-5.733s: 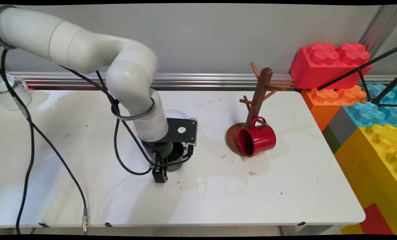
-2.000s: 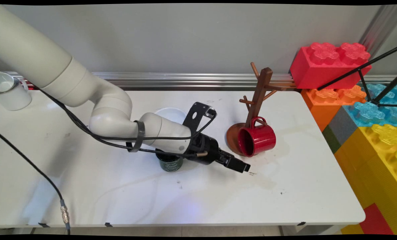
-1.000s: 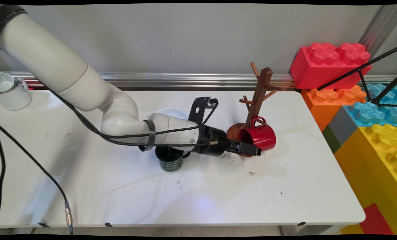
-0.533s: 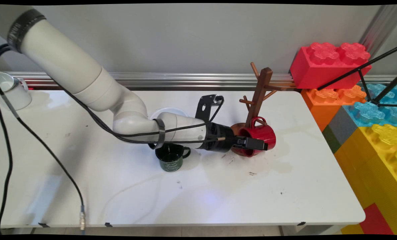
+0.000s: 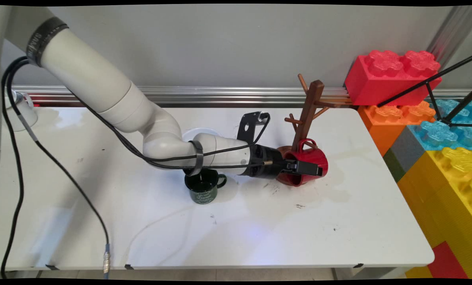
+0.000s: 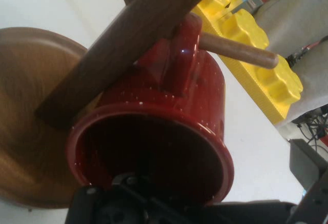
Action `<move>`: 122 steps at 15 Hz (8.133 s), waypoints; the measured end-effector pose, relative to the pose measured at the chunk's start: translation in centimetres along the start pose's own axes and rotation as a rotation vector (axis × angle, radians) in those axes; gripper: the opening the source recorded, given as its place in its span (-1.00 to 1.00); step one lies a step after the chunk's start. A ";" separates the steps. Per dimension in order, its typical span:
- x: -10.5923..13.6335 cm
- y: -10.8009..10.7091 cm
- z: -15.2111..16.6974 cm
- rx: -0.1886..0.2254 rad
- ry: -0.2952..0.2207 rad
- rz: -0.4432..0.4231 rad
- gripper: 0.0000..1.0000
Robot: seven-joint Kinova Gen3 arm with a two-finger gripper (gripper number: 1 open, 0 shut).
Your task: Pick up the red mug from the rack, then place the picked object on the table
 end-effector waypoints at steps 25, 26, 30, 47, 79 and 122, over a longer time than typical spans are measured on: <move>0.9 -0.5 -1.0 -0.020 -0.006 -0.029 -1.00; 0.9 -0.3 -1.1 -0.027 -0.008 -0.028 -1.00; 0.8 0.4 -1.2 -0.054 -0.015 -0.023 -1.00; 0.3 5.2 -2.2 -0.186 -0.058 0.009 -1.00; 7.0 14.9 -8.8 0.184 -0.365 0.401 -1.00; 3.8 14.1 3.6 0.550 -0.931 0.605 1.00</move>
